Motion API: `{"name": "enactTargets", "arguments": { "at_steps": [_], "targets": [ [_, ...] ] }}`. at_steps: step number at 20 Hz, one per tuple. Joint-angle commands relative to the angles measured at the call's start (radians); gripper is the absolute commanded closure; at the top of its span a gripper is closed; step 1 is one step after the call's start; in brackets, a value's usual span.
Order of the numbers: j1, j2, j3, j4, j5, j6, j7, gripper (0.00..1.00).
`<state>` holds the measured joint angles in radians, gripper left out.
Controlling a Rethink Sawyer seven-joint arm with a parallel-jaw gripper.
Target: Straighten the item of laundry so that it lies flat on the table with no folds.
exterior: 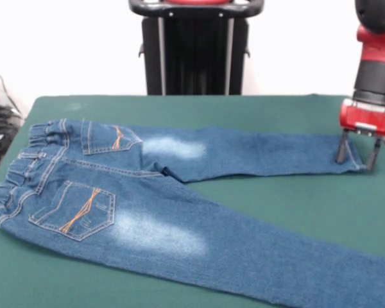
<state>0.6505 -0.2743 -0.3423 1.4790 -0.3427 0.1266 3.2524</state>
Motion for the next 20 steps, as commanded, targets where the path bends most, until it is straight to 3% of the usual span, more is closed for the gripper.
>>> {"name": "enactTargets", "arguments": {
  "at_steps": [1, 12, 18, 20],
  "targets": [
    [0.011, 0.057, 0.125, 0.002, 0.07, -0.005, 0.045, 0.0],
    [-0.007, 0.02, 0.142, 0.036, 0.059, -0.036, 0.026, 0.0],
    [-0.063, -0.132, 0.2, 0.139, 0.039, 0.001, -0.012, 0.0],
    [-0.094, -0.222, 0.217, 0.19, 0.029, 0.058, -0.05, 0.0]
  ]
}}
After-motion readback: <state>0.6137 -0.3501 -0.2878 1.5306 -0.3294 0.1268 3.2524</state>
